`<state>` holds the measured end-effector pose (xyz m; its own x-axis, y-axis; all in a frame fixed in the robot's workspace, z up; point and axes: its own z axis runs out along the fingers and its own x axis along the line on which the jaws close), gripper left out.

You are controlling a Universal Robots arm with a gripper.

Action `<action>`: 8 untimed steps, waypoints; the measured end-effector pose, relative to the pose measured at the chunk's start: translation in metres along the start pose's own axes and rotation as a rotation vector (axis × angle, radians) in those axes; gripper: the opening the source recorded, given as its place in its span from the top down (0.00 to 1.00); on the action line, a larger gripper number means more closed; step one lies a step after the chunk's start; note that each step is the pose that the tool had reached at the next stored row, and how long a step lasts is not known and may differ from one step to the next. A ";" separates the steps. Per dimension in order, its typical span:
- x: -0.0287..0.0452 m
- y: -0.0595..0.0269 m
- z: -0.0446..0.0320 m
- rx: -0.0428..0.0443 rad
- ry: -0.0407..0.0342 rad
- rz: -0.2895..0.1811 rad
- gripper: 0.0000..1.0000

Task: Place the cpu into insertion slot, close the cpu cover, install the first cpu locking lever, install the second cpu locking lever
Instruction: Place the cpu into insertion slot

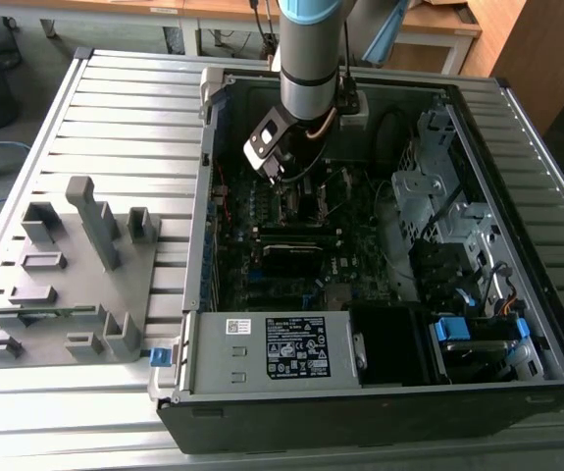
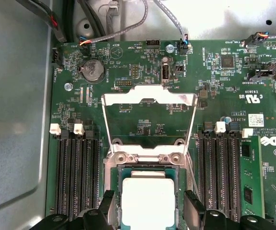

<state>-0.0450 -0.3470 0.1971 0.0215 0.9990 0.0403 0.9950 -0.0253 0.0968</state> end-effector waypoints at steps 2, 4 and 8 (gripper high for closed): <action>0.0000 0.0000 0.0000 -0.0003 0.0021 0.010 0.33; 0.0000 0.0000 0.0000 -0.0005 0.0049 0.018 0.33; 0.0013 0.0000 0.0001 -0.0010 0.0090 0.029 0.33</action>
<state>-0.0449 -0.3457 0.1970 0.0492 0.9974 0.0520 0.9939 -0.0540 0.0965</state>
